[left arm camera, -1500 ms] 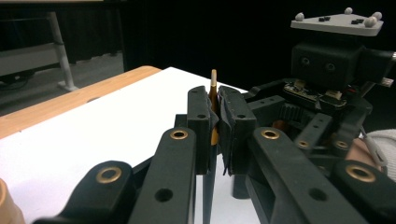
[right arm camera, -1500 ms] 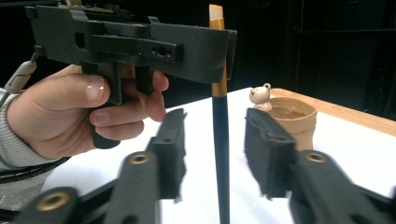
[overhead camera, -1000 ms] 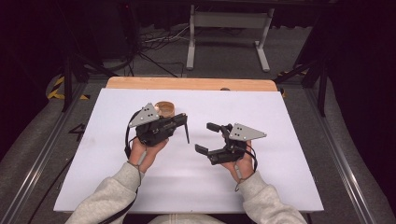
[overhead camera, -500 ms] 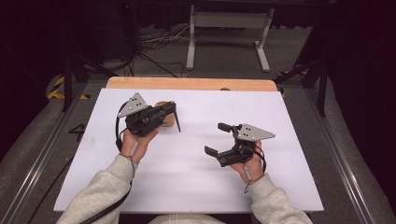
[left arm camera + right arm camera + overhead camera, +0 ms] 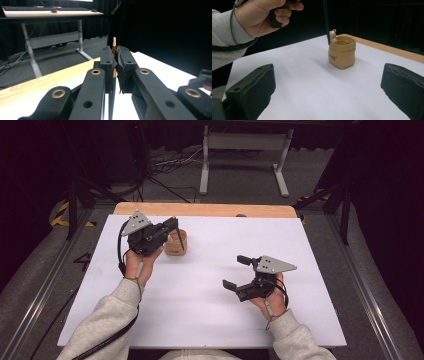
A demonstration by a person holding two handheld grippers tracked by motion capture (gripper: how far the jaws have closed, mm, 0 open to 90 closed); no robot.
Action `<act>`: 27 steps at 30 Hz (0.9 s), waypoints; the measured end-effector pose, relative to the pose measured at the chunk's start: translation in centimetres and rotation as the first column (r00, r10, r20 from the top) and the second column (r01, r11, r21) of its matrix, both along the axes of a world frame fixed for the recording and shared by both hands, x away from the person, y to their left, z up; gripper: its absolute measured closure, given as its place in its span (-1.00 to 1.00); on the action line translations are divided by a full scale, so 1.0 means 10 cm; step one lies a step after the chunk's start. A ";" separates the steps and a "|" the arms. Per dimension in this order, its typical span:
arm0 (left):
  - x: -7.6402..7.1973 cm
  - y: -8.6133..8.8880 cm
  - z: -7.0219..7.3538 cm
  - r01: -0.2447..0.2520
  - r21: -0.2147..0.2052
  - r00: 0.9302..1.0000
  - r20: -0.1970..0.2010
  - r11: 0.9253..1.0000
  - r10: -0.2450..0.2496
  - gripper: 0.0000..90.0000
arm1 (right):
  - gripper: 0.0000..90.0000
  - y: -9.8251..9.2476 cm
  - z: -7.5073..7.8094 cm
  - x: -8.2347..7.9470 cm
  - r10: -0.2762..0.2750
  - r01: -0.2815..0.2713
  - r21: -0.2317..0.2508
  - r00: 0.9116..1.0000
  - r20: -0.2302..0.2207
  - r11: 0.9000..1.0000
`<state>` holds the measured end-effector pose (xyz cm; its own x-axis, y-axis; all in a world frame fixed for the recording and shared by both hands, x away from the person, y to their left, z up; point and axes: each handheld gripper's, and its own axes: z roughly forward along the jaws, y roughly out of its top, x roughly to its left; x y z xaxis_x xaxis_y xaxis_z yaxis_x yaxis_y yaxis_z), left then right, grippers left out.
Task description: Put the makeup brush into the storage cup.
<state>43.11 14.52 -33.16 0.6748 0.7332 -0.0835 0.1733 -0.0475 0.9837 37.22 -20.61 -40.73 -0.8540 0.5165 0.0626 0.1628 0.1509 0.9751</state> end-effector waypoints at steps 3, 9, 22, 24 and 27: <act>0.03 0.02 0.01 -0.019 -0.009 1.000 -0.003 1.000 0.019 0.86 | -1.00 0.00 -0.01 0.00 0.008 -0.008 -0.009 1.000 -0.005 1.000; 0.11 0.07 0.00 -0.055 -0.012 0.998 -0.013 0.998 0.055 0.86 | -1.00 -0.02 -0.03 -0.01 0.001 -0.001 -0.019 1.000 -0.012 1.000; 0.26 0.14 0.00 -0.137 -0.031 0.990 -0.028 0.990 0.137 0.86 | -1.00 -0.15 -0.03 -0.02 -0.023 0.023 -0.003 1.000 -0.004 1.000; 0.29 0.14 0.00 -0.147 -0.034 0.989 -0.028 0.989 0.146 0.86 | -1.00 -0.16 -0.03 -0.02 -0.026 0.026 -0.003 1.000 -0.003 1.000; 0.31 0.14 0.01 -0.155 -0.043 0.988 -0.031 0.987 0.154 0.85 | -1.00 -0.17 -0.03 -0.02 -0.022 0.022 0.004 1.000 -0.001 1.000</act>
<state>46.25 15.97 -33.10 0.5505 0.8237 -0.1355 0.2017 0.0263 0.9791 37.06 -22.32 -41.04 -0.8426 0.5346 0.0652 0.1668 0.1439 0.9754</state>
